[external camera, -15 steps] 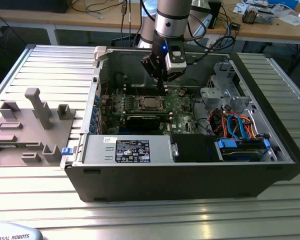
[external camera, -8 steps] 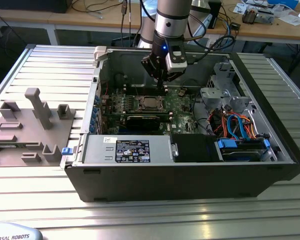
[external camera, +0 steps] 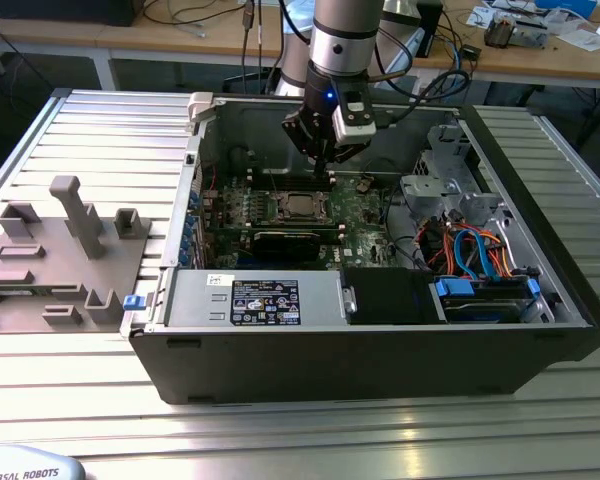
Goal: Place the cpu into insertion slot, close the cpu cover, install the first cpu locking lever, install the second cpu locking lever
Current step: 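Install the first cpu locking lever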
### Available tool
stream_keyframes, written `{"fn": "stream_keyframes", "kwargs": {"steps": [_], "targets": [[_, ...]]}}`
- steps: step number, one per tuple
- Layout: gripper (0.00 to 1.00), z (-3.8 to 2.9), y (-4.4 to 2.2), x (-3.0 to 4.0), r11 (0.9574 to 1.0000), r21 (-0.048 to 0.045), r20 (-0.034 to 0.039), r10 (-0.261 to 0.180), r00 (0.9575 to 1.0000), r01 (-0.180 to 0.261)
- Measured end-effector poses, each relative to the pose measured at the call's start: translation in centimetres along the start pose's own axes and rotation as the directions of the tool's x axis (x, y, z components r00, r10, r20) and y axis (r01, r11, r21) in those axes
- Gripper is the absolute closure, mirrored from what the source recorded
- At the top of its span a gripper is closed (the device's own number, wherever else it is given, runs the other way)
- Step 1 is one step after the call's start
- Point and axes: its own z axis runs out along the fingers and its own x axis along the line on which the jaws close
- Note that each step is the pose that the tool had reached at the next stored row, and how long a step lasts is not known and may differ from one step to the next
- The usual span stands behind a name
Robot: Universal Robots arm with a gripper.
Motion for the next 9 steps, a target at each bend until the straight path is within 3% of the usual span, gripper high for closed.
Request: {"fn": "stream_keyframes", "kwargs": {"steps": [9], "targets": [[0.89,0.00,0.00,0.00,0.9996,0.0006,0.0002,-0.027,0.9996,0.027]]}}
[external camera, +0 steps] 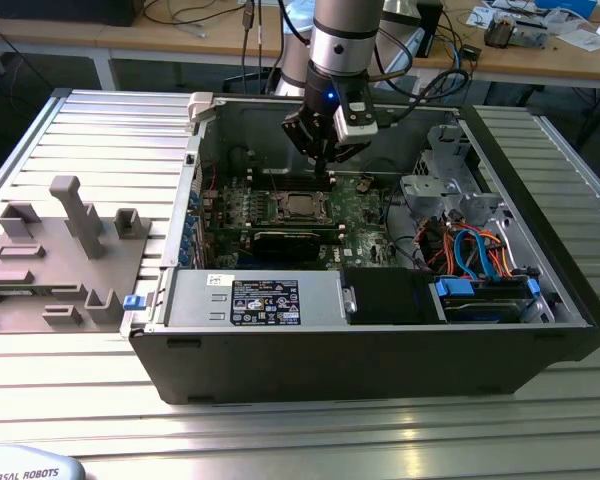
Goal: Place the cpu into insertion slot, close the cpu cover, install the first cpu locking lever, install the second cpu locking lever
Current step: 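Install the first cpu locking lever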
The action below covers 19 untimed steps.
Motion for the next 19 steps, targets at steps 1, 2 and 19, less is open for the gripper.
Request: {"fn": "stream_keyframes", "kwargs": {"steps": [1,2,19], "targets": [[0.89,0.00,0.00,0.00,1.0000,0.0001,0.0000,-0.003,1.0000,0.003],[0.89,0.00,0.00,0.00,1.0000,0.0002,0.0001,-0.006,1.0000,0.006],[0.89,0.00,0.00,0.00,0.9987,0.0012,0.0004,-0.050,0.9987,0.050]]}}
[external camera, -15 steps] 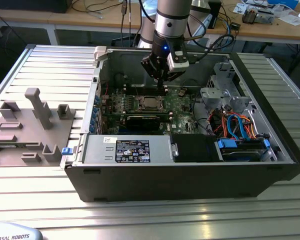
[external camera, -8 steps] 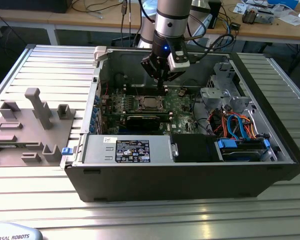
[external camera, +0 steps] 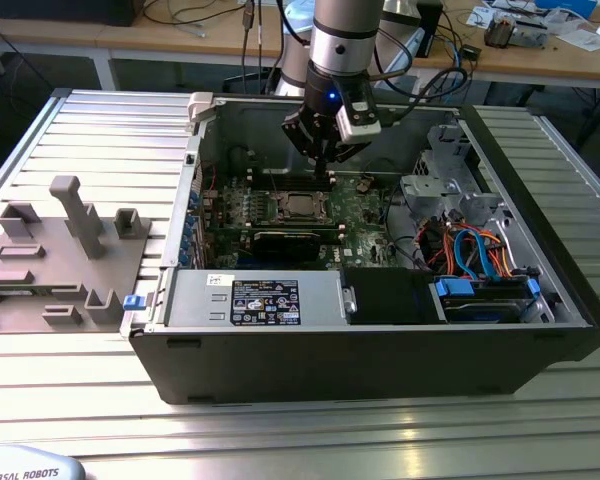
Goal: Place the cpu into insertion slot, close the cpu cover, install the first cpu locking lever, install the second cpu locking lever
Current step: 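Install the first cpu locking lever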
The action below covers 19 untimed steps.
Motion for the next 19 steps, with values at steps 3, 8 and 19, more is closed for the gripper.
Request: {"fn": "stream_keyframes", "kwargs": {"steps": [3,8,19], "targets": [[0.89,0.00,0.00,0.00,1.0000,0.0002,0.0001,-0.009,1.0000,0.009],[0.89,0.00,0.00,0.00,0.9998,0.0004,0.0002,-0.020,0.9998,0.020],[0.89,0.00,0.00,0.00,0.9989,0.0010,0.0003,-0.046,0.9989,0.046]]}}
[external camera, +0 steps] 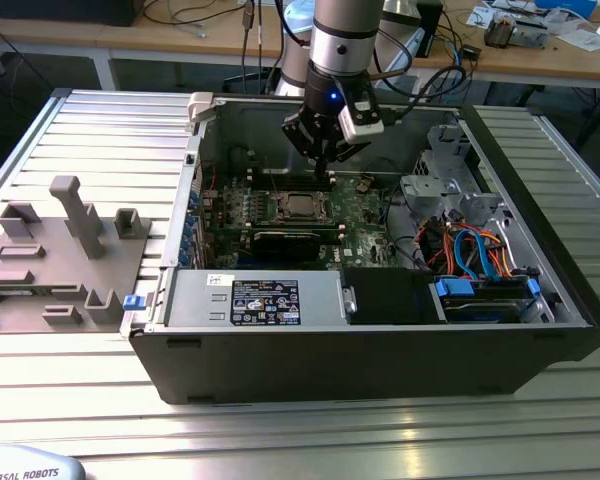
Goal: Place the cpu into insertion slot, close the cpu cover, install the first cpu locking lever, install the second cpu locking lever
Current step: 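Install the first cpu locking lever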
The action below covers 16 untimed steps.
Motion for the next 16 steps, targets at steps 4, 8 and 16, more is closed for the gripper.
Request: {"fn": "stream_keyframes", "kwargs": {"steps": [4,8,16], "targets": [[0.89,0.00,0.00,0.00,0.9999,0.0003,0.0001,-0.012,0.9999,0.012],[0.89,0.00,0.00,0.00,0.9997,0.0005,0.0002,-0.023,0.9997,0.023],[0.89,0.00,0.00,0.00,0.9990,0.0010,0.0003,-0.044,0.9990,0.044]]}}
